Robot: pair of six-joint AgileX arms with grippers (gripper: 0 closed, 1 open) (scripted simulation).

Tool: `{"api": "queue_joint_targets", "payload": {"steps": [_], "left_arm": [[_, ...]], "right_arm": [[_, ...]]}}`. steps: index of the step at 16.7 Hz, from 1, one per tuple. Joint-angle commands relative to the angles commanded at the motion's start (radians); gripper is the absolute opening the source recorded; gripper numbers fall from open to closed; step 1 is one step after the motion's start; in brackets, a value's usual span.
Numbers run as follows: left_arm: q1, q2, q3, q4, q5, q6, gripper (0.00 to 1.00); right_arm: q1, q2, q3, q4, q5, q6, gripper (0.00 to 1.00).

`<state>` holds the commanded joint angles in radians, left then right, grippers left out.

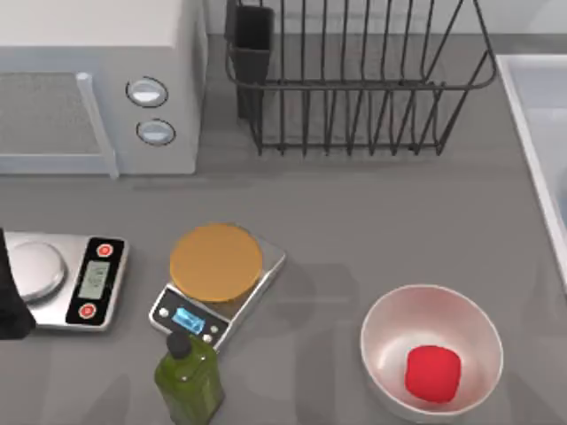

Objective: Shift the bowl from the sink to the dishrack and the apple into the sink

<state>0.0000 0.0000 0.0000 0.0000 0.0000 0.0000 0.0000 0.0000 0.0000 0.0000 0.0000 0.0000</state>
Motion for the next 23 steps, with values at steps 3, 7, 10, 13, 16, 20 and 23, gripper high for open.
{"api": "queue_joint_targets", "payload": {"steps": [3, 7, 10, 13, 16, 20, 23], "left_arm": [[0.0, 0.0, 0.0, 0.0, 0.0, 0.0, 1.0], [0.0, 0.0, 0.0, 0.0, 0.0, 0.0, 1.0], [0.0, 0.0, 0.0, 0.0, 0.0, 0.0, 1.0], [0.0, 0.0, 0.0, 0.0, 0.0, 0.0, 1.0], [0.0, 0.0, 0.0, 0.0, 0.0, 0.0, 1.0], [0.0, 0.0, 0.0, 0.0, 0.0, 0.0, 1.0], [0.0, 0.0, 0.0, 0.0, 0.0, 0.0, 1.0]], "right_arm": [[-0.001, 0.008, 0.006, -0.003, 0.0, -0.001, 1.0], [-0.015, 0.135, 0.11, -0.053, 0.001, -0.026, 1.0], [-0.039, 0.335, 0.278, -0.125, 0.004, -0.06, 1.0], [-0.069, 0.597, 0.494, -0.218, 0.007, -0.102, 1.0], [-0.103, 0.874, 0.735, -0.328, 0.01, -0.147, 1.0], [-0.157, 1.268, 1.08, -0.493, 0.012, -0.208, 1.0], [-0.2, 1.557, 1.337, -0.627, 0.011, -0.251, 1.0]]}}
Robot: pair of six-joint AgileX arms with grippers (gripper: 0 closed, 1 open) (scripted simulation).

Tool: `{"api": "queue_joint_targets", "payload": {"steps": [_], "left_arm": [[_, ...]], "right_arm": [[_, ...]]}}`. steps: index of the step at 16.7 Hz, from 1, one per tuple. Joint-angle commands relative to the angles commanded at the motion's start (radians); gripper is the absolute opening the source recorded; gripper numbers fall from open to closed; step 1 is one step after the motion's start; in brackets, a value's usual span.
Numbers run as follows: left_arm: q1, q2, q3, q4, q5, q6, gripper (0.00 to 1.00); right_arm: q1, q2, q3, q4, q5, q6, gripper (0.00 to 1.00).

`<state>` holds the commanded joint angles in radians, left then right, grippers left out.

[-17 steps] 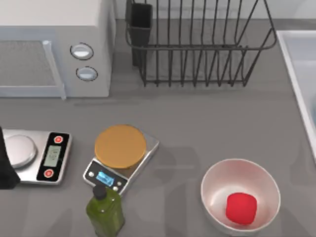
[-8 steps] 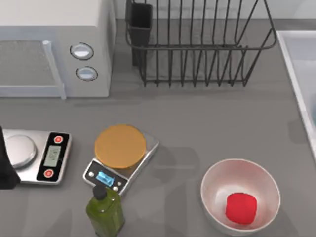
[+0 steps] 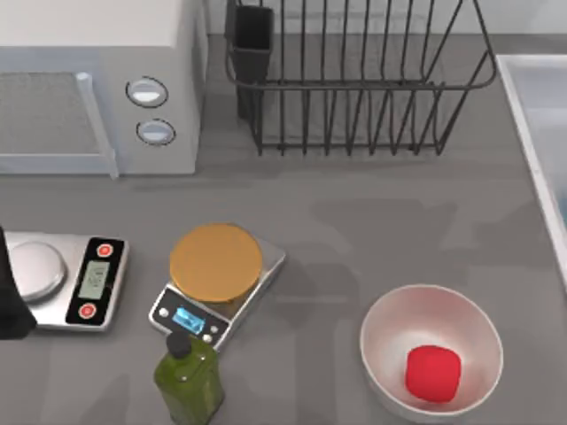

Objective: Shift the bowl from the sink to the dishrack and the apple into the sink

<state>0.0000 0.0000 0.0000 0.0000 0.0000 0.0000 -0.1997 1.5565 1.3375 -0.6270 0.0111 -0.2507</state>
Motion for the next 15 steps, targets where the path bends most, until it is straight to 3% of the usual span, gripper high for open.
{"api": "queue_joint_targets", "payload": {"steps": [8, 15], "left_arm": [[0.0, 0.0, 0.0, 0.0, 0.0, 0.0, 1.0], [0.0, 0.0, 0.0, 0.0, 0.0, 0.0, 1.0]], "right_arm": [[-0.106, 0.628, 0.59, -0.343, -0.013, -0.079, 1.0], [-0.163, 0.935, 0.907, -0.546, -0.026, -0.109, 1.0]]}}
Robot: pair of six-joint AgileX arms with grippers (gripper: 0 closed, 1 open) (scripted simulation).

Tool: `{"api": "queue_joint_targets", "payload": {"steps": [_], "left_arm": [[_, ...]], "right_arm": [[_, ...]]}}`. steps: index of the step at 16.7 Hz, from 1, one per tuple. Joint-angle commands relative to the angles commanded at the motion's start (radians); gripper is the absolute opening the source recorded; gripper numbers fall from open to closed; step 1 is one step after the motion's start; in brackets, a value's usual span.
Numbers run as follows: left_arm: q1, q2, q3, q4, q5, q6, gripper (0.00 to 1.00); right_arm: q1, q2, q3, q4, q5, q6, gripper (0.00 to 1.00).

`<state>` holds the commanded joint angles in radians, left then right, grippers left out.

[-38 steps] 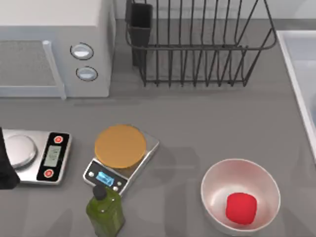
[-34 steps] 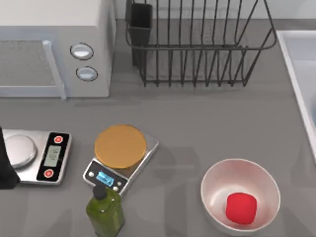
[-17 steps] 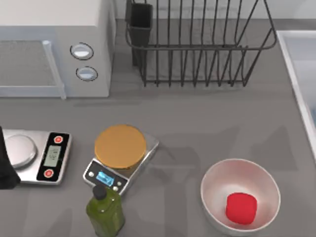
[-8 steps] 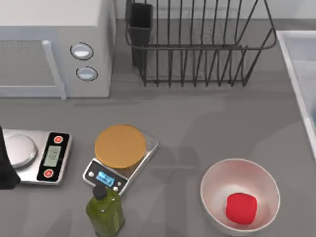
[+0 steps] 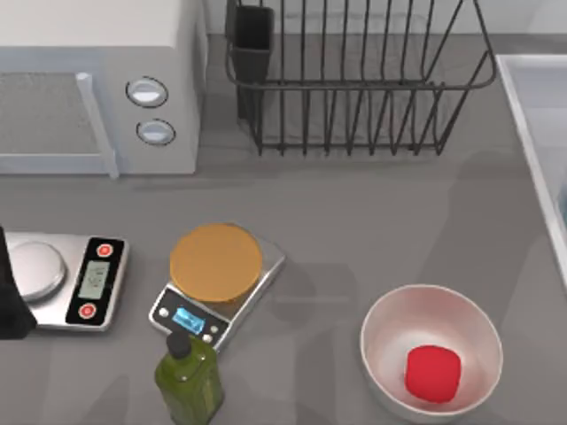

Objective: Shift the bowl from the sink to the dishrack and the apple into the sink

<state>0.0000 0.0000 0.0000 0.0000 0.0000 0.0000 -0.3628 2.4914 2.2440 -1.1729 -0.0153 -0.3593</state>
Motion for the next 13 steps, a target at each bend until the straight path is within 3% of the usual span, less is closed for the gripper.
{"api": "queue_joint_targets", "payload": {"steps": [13], "left_arm": [[0.0, 0.0, 0.0, 0.0, 0.0, 0.0, 1.0]], "right_arm": [[-0.017, 0.078, 0.094, -0.072, -0.012, 0.0, 1.0]]}}
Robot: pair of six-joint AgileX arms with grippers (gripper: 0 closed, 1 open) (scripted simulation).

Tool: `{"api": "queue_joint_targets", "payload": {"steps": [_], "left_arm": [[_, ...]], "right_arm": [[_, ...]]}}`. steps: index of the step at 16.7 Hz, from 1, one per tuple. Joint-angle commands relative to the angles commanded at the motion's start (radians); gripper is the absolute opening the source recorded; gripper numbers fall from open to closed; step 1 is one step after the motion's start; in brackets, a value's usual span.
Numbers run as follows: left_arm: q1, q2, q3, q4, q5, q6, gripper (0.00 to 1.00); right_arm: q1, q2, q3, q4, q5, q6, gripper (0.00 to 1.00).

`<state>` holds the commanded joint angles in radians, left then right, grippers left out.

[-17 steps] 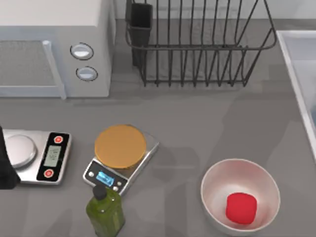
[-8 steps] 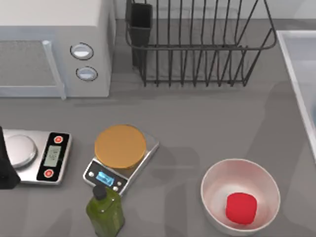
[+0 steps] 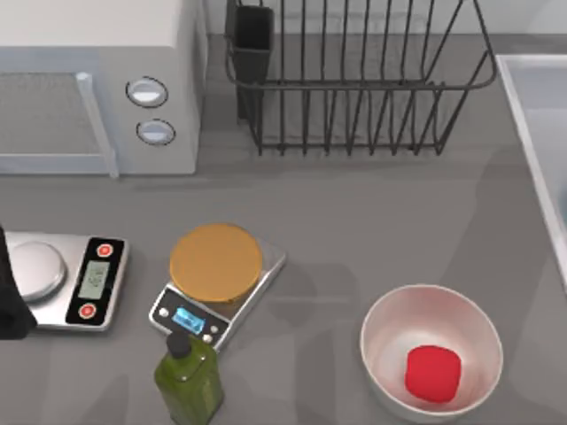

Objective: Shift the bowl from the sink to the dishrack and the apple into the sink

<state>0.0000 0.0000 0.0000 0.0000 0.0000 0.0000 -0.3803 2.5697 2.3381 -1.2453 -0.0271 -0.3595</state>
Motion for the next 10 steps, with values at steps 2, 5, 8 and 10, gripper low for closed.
{"api": "queue_joint_targets", "payload": {"steps": [2, 5, 8, 10], "left_arm": [[0.0, 0.0, 0.0, 0.0, 0.0, 0.0, 1.0], [0.0, 0.0, 0.0, 0.0, 0.0, 0.0, 1.0], [0.0, 0.0, 0.0, 0.0, 0.0, 0.0, 1.0], [0.0, 0.0, 0.0, 0.0, 0.0, 0.0, 1.0]], "right_arm": [[-0.001, 0.02, -0.019, 0.036, 0.0, 0.003, 1.0], [0.0, 0.071, -0.066, 0.139, 0.001, 0.005, 1.0], [0.001, 0.123, -0.114, 0.24, 0.002, 0.007, 1.0], [0.002, 0.138, -0.127, 0.265, 0.002, 0.008, 1.0]]}}
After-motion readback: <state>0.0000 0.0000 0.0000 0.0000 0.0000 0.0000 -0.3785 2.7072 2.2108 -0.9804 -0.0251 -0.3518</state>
